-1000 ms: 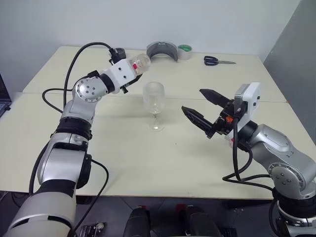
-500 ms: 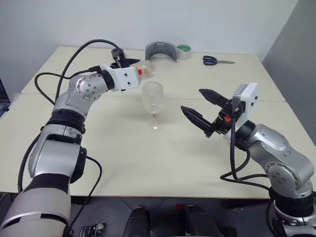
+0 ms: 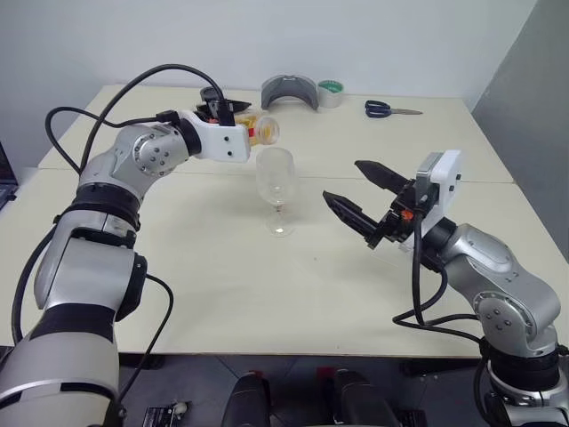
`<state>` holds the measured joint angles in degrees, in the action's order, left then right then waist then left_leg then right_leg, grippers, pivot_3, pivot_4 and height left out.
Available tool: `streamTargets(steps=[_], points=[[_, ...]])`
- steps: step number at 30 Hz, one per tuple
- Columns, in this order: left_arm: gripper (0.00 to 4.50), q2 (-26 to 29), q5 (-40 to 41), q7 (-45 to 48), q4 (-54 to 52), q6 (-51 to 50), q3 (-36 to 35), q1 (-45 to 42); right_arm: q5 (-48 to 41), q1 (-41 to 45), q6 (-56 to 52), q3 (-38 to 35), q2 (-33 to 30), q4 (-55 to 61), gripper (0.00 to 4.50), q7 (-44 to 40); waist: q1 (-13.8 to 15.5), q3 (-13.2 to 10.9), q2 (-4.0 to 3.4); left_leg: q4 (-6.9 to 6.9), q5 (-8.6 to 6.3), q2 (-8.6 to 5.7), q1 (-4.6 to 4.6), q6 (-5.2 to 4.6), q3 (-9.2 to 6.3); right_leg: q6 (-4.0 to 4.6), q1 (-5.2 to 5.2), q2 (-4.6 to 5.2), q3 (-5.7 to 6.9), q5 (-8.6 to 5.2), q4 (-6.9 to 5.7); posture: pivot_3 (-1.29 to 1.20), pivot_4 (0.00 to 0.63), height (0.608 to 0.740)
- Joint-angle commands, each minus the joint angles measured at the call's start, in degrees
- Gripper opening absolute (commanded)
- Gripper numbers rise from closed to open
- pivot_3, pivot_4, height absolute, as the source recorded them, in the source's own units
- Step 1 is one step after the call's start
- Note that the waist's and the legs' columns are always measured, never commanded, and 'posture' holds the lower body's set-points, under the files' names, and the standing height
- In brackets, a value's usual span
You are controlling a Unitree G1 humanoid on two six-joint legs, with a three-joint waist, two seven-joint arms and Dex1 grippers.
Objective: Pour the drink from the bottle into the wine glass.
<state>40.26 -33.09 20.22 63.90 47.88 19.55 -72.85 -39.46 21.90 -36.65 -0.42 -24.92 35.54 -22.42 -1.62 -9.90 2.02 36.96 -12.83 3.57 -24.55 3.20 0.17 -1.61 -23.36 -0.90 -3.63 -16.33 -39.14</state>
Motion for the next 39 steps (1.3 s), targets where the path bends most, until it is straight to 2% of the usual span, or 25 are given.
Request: streamTargets(steps=[1, 29, 39], points=[[1.64, 1.46, -1.41, -2.77, -0.05, 1.50, 0.56, -3.09, -0.31, 0.34, 0.39, -0.07, 0.53, 2.55, 4.50, 0.30, 0.01, 0.00, 0.00, 0.00, 0.00, 0.00, 0.00, 0.00, 0.00, 0.00, 0.00, 0.00, 0.00, 0.00, -0.01, 0.00, 0.150, 0.740], [1.64, 3.21, -7.54, -8.62, 2.58, 3.83, 4.28, -7.67, -0.62, 1.63, 1.11, 0.03, 2.08, 2.59, 4.50, 0.71, 0.01, 0.00, 0.00, 0.02, 0.00, 0.00, 0.00, 0.00, 0.02, 0.00, -0.02, 0.01, -0.01, 0.00, -0.07, 0.00, 0.150, 0.740], [1.64, 4.04, -8.89, -9.76, 3.27, 4.29, 5.22, -8.83, -2.08, -1.95, 2.46, -2.82, 1.72, 6.07, 4.50, 0.67, 0.03, 0.00, 0.00, 0.04, 0.00, -0.01, 0.00, 0.00, 0.04, 0.01, -0.04, 0.02, -0.01, 0.00, -0.12, 0.00, 0.150, 0.740]])
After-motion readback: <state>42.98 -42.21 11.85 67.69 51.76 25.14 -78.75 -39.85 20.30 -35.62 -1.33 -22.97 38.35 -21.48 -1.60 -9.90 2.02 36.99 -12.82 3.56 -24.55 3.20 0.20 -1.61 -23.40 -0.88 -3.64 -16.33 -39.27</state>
